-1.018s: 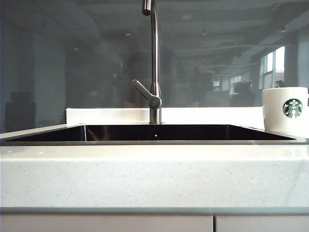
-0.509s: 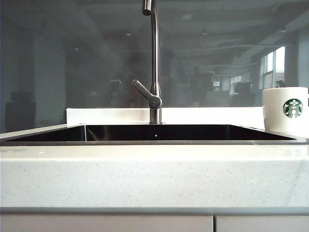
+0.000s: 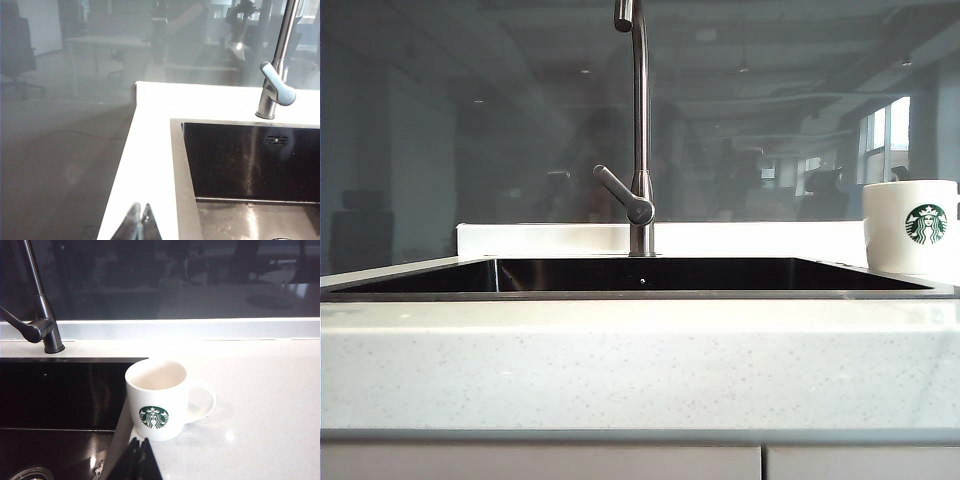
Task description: Pick up the mug next to the sink, go to the faucet to get some water, pour the water into the sink, and finally put the mug back to its place.
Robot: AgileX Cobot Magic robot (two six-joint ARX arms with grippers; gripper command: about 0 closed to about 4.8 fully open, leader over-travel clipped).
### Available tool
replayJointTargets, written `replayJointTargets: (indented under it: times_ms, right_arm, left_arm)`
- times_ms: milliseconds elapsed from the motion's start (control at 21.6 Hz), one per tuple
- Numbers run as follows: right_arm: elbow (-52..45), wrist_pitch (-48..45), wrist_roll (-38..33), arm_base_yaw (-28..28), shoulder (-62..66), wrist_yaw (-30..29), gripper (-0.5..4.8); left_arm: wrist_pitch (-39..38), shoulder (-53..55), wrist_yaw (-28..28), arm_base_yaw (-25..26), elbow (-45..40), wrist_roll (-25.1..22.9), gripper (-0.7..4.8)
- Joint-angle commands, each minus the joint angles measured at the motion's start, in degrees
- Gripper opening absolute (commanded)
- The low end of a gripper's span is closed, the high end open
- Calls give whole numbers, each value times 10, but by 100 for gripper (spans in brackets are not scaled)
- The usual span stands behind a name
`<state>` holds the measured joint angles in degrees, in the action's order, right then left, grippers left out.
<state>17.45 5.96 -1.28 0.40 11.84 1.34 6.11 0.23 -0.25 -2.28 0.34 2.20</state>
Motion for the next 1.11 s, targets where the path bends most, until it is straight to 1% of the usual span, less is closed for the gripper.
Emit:
replayJointTargets:
  times_ms: [46, 185, 1110]
  right_arm:
    - [3, -10, -2, 0, 0, 0, -5]
    - [3, -10, -2, 0, 0, 0, -5]
    - [3, -10, -2, 0, 0, 0, -5]
  left_arm:
    - [8, 0, -2, 2, 2, -3, -4]
    - [8, 0, -2, 2, 2, -16, -4]
    - [2, 0, 5, 1, 2, -15, -4]
